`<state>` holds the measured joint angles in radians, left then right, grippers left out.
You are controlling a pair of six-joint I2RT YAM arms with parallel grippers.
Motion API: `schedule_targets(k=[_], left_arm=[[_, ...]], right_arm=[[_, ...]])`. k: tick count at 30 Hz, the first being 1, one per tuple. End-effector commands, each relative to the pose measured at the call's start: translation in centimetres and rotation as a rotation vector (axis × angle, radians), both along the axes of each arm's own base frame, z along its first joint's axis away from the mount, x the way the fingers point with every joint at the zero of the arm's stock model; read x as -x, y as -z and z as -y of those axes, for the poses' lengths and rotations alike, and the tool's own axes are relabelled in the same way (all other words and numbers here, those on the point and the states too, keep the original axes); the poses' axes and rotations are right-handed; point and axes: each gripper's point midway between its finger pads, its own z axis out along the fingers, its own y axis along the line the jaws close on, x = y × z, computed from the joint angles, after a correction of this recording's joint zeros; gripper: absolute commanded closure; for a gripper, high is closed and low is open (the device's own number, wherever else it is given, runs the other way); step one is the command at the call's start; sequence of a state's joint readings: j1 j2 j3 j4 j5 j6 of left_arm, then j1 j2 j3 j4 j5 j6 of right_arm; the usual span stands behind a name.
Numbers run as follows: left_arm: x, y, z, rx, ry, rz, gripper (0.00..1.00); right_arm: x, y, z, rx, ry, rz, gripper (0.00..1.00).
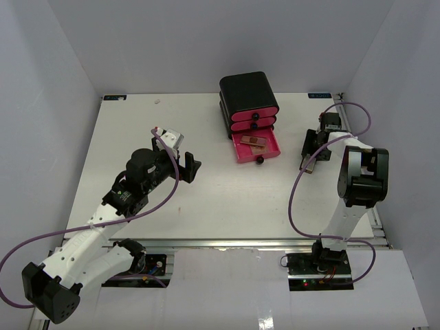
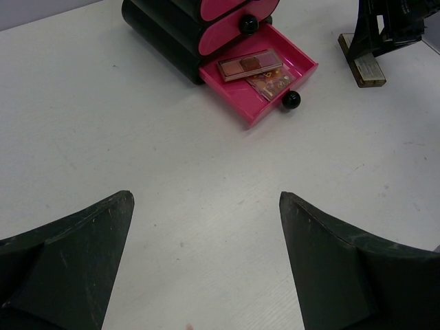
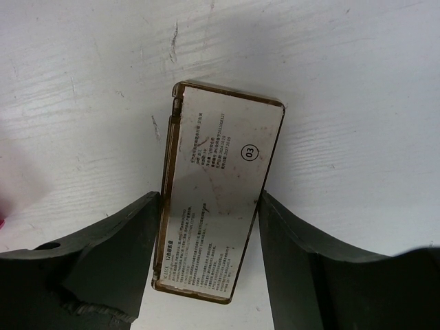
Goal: Organize the makeup
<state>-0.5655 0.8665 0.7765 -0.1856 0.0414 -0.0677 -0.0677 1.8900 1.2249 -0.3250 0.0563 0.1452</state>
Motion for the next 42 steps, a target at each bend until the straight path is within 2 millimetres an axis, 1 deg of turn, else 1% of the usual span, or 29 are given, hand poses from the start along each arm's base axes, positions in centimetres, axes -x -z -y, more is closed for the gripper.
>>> schedule_targets(k=[1,9,13,16,17,19,22,24,25,27,29,30,31,33,35,38,40,42], left_arm=[[0.1,-1.1,-0.3,0.018,-0.005,0.036,0.02],[0.1,-1.3,-0.4,0.021,-0.008,0.041,0.02],[0.2,-1.3,-0.3,0.022,-0.006,0.04,0.02],[0.2,-1.3,-0.4,0.021,-0.009,0.042,0.02],[0.2,-1.4,-0.4,0.022,-0.009,0.043,0.02],[0.2,-1.4,-0.4,0.022,-0.009,0.043,0.02],[0.2,-1.3,-0.4,0.022,-0.008,0.042,0.02],[0.2,-1.3,-0.3,0.023,-0.005,0.041,0.02],[0.2,-1.3,-0.3,0.023,-0.006,0.041,0.02],[0.2,-1.3,-0.4,0.022,-0.008,0.042,0.02],[0.1,-1.3,-0.4,0.021,-0.009,0.042,0.02],[0.1,-1.3,-0.4,0.022,-0.01,0.04,0.02],[0.1,-1.2,-0.4,0.02,-0.009,0.04,0.02],[0.1,-1.1,-0.4,0.02,-0.01,0.037,0.02],[0.1,-1.1,-0.3,0.018,-0.009,0.035,0.02],[0.0,-0.9,-0.3,0.016,-0.007,0.03,0.02],[0.0,-0.8,-0.3,0.015,-0.008,0.029,0.02],[-0.1,-0.7,-0.3,0.012,-0.011,0.028,0.02]], right_arm=[[-0.3,0.5,-0.6,0.017,-0.044,-0.031,0.36],[-0.4,0.8,-0.9,0.019,-0.064,-0.043,0.38],[-0.4,0.7,-1.3,0.003,-0.09,-0.04,0.52],[-0.5,-0.1,-2.1,-0.031,-0.122,-0.01,0.61],[-0.5,-0.5,-2.5,-0.049,-0.138,0.005,0.64],[-0.6,-1.3,-2.7,-0.052,-0.154,0.047,0.69],[-0.5,-2.5,-3.1,-0.058,-0.186,0.092,0.72],[-0.5,-3.7,-3.5,-0.066,-0.212,0.132,0.73],[-0.5,-3.9,-3.7,-0.073,-0.226,0.14,0.74],[-0.3,-4.6,-4.0,-0.08,-0.247,0.162,0.75],[-0.5,-5.7,-4.3,-0.085,-0.265,0.201,0.76],[-0.3,-5.8,-4.5,-0.091,-0.27,0.208,0.76],[-0.4,-6.6,-4.6,-0.091,-0.279,0.231,0.77],[-0.3,-7.1,-4.8,-0.074,-0.315,0.251,0.77],[-0.4,-8.4,-5.2,-0.06,-0.349,0.289,0.77],[-0.7,-10.5,-6.6,-0.035,-0.426,0.35,0.78],[-0.8,-11.7,-8.4,-0.011,-0.503,0.382,0.78],[-1.0,-13.3,-10.8,0.028,-0.608,0.431,0.79]])
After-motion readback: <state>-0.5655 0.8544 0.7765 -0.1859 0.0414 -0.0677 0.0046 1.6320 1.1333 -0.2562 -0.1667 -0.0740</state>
